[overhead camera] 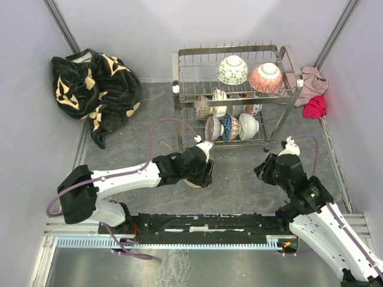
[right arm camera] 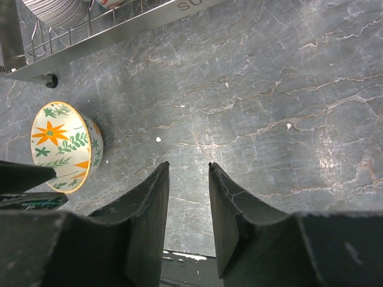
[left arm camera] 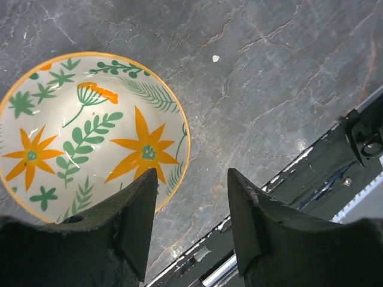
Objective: Load the bowls into the dish rack
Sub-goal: Pick up the bowl from the center of the board.
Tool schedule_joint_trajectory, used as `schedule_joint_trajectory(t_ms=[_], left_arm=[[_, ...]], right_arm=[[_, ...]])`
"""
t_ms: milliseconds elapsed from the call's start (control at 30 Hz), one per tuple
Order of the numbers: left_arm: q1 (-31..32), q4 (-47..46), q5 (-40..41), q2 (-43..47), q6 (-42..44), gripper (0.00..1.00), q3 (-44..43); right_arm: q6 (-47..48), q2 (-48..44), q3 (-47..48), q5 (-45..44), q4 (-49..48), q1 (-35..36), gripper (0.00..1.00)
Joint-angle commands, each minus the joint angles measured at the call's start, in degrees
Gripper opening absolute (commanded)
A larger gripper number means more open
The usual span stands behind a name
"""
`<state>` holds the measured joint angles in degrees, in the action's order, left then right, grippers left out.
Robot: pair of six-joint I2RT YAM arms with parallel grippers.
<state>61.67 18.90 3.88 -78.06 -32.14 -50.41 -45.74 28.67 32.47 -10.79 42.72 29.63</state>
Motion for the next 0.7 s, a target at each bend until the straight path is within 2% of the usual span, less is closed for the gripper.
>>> schedule_joint_trajectory(t_ms=[0,333,667], left_arm=[[0.5,-3.3,0.4,-3.7,-1.0,0.57,-4.2],[1.8,-3.1,2.7,-10.5,0.0,0.56,-7.2],[2.1,-1.6,8.5,-14.9,0.9,0.54,-8.5]], right_arm=[[1.0,-1.2,1.5,-1.3,0.7,0.2,0.41],[1.6,-2.8,1.2,-2.0,2.1,0.2,0.41],[2.3,-3.5,1.1,-1.8,2.6,0.2,0.41]])
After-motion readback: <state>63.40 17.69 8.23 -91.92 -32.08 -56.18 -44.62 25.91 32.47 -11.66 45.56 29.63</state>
